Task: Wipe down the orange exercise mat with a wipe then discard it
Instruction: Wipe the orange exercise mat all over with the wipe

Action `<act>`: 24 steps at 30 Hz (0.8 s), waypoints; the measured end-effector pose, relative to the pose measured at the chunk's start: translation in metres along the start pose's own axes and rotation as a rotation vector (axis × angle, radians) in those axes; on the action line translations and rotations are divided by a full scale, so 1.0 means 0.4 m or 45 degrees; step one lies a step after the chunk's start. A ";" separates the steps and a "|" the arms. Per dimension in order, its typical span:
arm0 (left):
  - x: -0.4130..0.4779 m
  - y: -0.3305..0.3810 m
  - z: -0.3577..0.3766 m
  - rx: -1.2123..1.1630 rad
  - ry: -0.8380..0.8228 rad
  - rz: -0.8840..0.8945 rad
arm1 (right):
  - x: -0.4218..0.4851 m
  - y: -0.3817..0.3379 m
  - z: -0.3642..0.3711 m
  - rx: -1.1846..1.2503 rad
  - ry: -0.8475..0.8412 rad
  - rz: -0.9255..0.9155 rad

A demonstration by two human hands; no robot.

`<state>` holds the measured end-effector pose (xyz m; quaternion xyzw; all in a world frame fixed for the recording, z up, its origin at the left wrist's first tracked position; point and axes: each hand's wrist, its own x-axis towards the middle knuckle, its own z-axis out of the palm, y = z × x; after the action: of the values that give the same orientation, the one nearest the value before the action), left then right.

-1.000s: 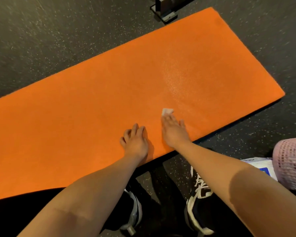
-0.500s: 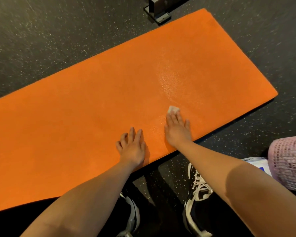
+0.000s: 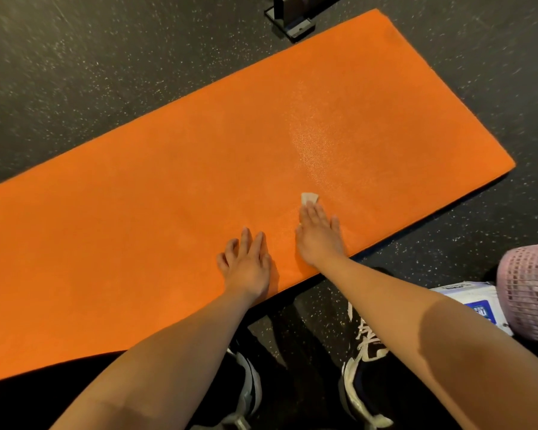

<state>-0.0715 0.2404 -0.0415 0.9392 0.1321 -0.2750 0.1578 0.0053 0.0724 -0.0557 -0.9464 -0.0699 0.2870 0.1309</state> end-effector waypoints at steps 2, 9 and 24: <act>0.003 0.005 -0.001 -0.015 0.023 -0.033 | 0.003 -0.019 0.003 0.076 -0.008 0.051; 0.060 0.017 -0.033 -0.078 0.111 -0.131 | 0.011 -0.096 0.035 -0.032 -0.164 -0.556; 0.066 -0.001 0.006 -0.233 0.238 -0.161 | 0.059 -0.125 0.050 -0.074 -0.102 -0.499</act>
<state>-0.0511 0.2440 -0.0581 0.9322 0.2295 -0.1827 0.2120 0.0108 0.1292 -0.0697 -0.9058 -0.2662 0.2913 0.1542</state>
